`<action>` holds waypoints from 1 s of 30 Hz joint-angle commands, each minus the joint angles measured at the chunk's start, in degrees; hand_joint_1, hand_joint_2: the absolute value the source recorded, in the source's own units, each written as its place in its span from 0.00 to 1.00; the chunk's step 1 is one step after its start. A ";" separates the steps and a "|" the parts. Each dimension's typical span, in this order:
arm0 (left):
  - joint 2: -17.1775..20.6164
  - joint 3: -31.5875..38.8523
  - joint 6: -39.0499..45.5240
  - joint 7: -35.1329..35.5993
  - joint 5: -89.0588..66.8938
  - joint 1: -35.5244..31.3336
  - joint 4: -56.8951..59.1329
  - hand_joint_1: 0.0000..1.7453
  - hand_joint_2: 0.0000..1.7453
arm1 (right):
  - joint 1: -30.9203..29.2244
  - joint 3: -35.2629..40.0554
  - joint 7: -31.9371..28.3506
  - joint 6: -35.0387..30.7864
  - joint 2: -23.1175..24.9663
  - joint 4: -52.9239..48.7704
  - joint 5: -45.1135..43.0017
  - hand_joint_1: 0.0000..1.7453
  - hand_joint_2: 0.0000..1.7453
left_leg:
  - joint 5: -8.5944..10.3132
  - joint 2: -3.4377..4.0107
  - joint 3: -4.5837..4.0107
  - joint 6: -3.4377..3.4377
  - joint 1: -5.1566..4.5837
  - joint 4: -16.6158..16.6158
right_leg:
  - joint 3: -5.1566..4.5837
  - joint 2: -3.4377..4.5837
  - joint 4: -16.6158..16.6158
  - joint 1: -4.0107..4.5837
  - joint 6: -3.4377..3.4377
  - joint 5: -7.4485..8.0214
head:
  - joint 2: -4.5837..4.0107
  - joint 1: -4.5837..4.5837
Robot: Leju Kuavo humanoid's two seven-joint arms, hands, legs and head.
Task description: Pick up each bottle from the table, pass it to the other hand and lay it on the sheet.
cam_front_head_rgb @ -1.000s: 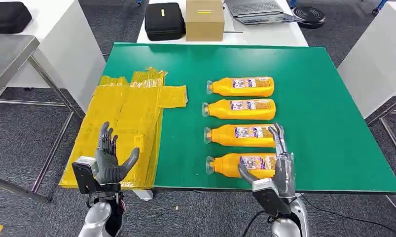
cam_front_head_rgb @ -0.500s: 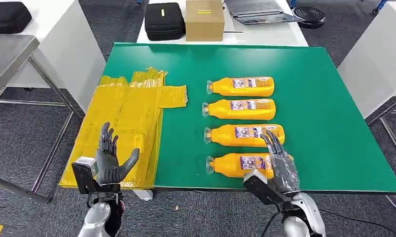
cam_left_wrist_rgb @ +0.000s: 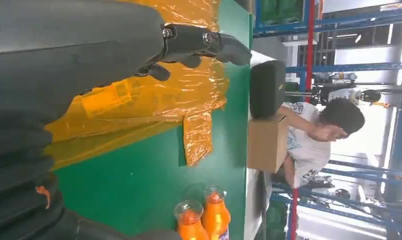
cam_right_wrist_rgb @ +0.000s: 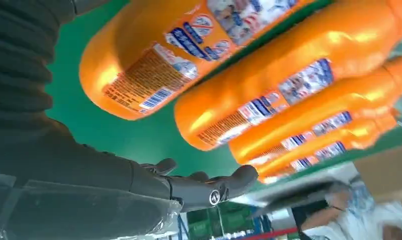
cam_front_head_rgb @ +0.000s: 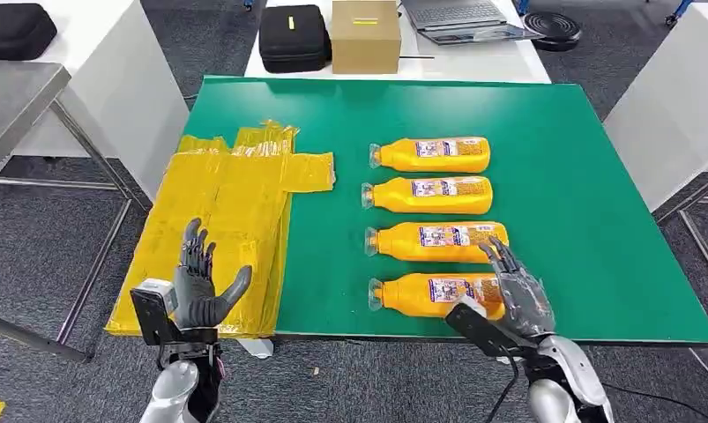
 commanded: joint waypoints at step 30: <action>2.32 -3.41 2.11 -1.05 0.35 -5.03 7.62 0.00 1.00 | -10.89 5.06 3.19 6.66 -8.05 15.53 -0.89 0.00 1.00 | -0.14 0.18 0.38 -0.12 0.09 -0.04 | 0.38 0.13 -0.08 0.10 -0.12 -0.07 | 0.00 0.00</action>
